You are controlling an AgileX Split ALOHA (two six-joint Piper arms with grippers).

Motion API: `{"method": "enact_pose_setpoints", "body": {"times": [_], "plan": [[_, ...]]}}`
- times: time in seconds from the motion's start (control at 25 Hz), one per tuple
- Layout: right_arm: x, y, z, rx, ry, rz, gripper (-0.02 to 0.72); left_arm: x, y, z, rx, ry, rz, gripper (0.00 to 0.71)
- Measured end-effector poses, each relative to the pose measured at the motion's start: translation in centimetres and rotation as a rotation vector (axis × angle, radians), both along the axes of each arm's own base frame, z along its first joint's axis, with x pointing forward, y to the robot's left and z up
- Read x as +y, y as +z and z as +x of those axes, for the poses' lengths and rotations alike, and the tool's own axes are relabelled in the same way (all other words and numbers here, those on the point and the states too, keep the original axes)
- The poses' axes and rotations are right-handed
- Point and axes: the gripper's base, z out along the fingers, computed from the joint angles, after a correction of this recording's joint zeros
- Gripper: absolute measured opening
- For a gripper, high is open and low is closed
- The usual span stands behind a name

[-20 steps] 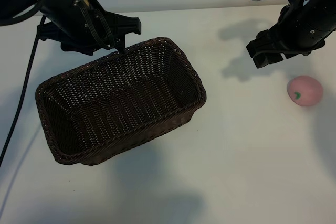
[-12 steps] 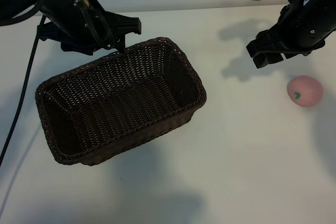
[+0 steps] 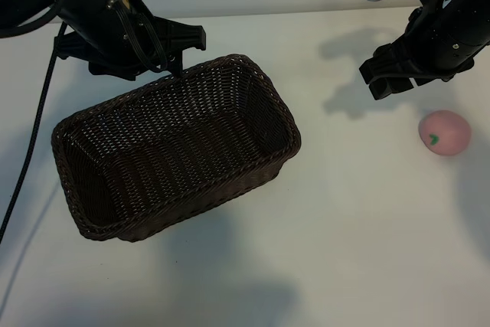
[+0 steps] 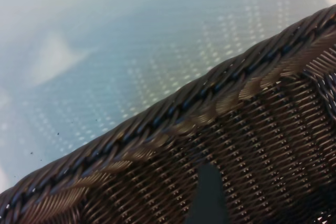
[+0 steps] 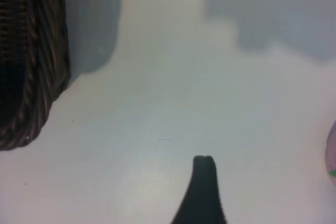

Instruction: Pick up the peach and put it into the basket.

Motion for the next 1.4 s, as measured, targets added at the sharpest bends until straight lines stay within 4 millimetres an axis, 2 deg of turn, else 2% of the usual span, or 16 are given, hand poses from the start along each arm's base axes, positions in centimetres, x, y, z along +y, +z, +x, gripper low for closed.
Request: {"method": "enact_pose_setpoints", "body": {"times": [0.56, 0.76, 0.84, 1.0, 1.2, 1.4], "plan": [[0.0, 0.0, 0.0, 0.0, 0.0, 0.0, 0.596, 0.0, 0.0, 0.0, 0.003, -0.006, 0.004, 0.59], [0.0, 0.0, 0.0, 0.0, 0.0, 0.0, 0.596, 0.8, -0.2, -0.6, 0.068, 0.032, 0.078, 0.59], [0.0, 0.0, 0.0, 0.0, 0.0, 0.0, 0.596, 1.4, 0.4, -1.0, 0.066, 0.055, 0.114, 0.59], [0.0, 0.0, 0.0, 0.0, 0.0, 0.0, 0.596, 2.9, 1.5, -2.7, 0.042, 0.107, 0.173, 0.59], [0.0, 0.0, 0.0, 0.004, 0.001, -0.001, 0.596, 5.0, 0.7, -5.9, 0.052, 0.188, 0.222, 0.59], [0.0, 0.0, -0.1, 0.01, 0.002, -0.002, 0.596, 6.3, 0.0, -8.6, 0.037, 0.28, 0.188, 0.59]]}}
